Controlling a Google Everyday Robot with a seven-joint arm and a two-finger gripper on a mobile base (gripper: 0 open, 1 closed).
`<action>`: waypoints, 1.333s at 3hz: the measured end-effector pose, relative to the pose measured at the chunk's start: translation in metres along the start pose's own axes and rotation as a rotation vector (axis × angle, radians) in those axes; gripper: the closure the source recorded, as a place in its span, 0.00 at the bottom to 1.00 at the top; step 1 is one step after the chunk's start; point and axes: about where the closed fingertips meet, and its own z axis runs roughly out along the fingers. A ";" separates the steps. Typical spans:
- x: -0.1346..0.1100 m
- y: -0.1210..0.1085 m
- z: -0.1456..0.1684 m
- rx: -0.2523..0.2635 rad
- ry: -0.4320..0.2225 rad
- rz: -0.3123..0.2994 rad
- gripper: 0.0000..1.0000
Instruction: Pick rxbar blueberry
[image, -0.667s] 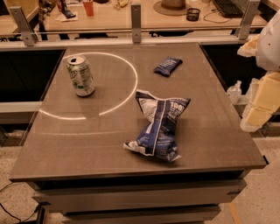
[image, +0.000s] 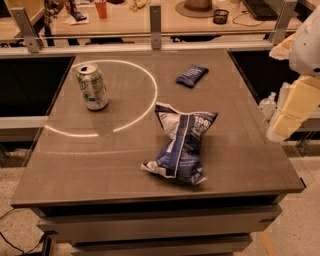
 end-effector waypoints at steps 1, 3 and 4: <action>-0.011 -0.037 0.006 0.064 -0.042 0.063 0.00; -0.020 -0.121 0.028 0.219 -0.154 0.183 0.00; -0.015 -0.161 0.054 0.245 -0.304 0.231 0.00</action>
Offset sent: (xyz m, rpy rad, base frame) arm 0.1428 -0.0239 0.0294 0.1557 -0.3057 -0.2145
